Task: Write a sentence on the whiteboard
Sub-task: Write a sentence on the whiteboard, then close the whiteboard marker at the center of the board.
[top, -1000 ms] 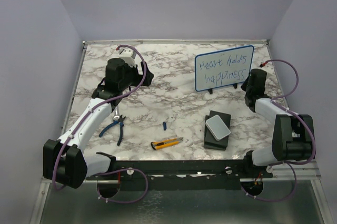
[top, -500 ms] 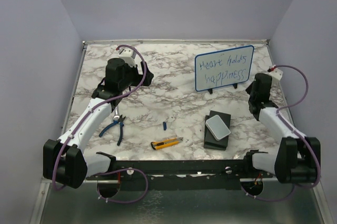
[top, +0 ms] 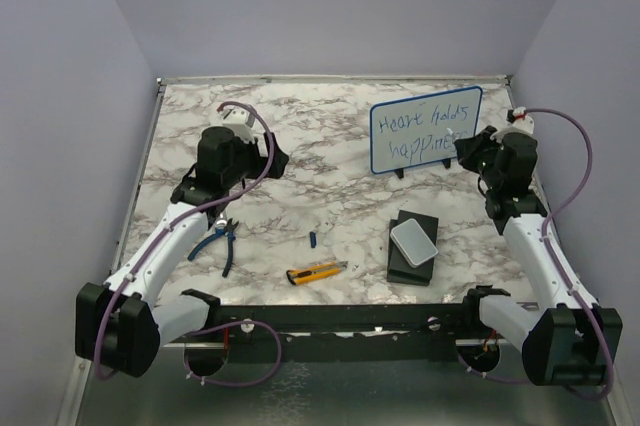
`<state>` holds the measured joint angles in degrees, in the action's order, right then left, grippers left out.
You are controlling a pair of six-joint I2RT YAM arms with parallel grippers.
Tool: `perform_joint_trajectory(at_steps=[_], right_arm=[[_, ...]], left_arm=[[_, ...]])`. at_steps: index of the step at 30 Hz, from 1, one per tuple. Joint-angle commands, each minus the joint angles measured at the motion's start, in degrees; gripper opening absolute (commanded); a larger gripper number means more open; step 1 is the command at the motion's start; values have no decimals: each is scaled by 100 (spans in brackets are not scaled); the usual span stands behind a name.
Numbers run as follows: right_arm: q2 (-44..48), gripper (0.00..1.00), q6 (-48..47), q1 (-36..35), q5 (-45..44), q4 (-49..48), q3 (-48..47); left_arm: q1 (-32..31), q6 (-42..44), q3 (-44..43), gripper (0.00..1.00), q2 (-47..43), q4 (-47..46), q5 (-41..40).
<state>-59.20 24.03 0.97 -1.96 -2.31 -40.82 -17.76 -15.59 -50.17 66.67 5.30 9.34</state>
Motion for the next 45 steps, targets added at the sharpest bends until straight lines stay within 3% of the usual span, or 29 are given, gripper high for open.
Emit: perform_joint_trajectory(at_steps=[1, 8, 12, 15, 19, 25, 31, 45], right_arm=[[120, 1, -218, 21, 2231, 284, -87], [-61, 1, 61, -95, 3898, -110, 357], [-180, 1, 235, -494, 3986, -337, 643], [-275, 1, 369, -685, 3990, -513, 817], [-393, 1, 409, -816, 3989, -571, 926], [-494, 1, 385, -827, 4018, -653, 985], [-496, 1, 418, -826, 3979, -770, 1096], [-283, 1, 446, -827, 3766, -670, 1186]], left_arm=[[-131, -263, 621, 87, -554, 139, -100], [-1102, -843, 1250, 85, -794, 396, -563], [-2015, -1476, 1656, 81, -573, 402, -1209], [-2381, -2043, 1908, 75, -332, 409, -1434], [-2750, -2543, 2111, 75, -108, 422, -1572], [-2980, -2991, 2286, 75, 107, 289, -1581], [-2980, -3264, 2509, 74, 312, -577, -1315], [-3179, -3614, 2340, 60, 784, -1058, -935]])
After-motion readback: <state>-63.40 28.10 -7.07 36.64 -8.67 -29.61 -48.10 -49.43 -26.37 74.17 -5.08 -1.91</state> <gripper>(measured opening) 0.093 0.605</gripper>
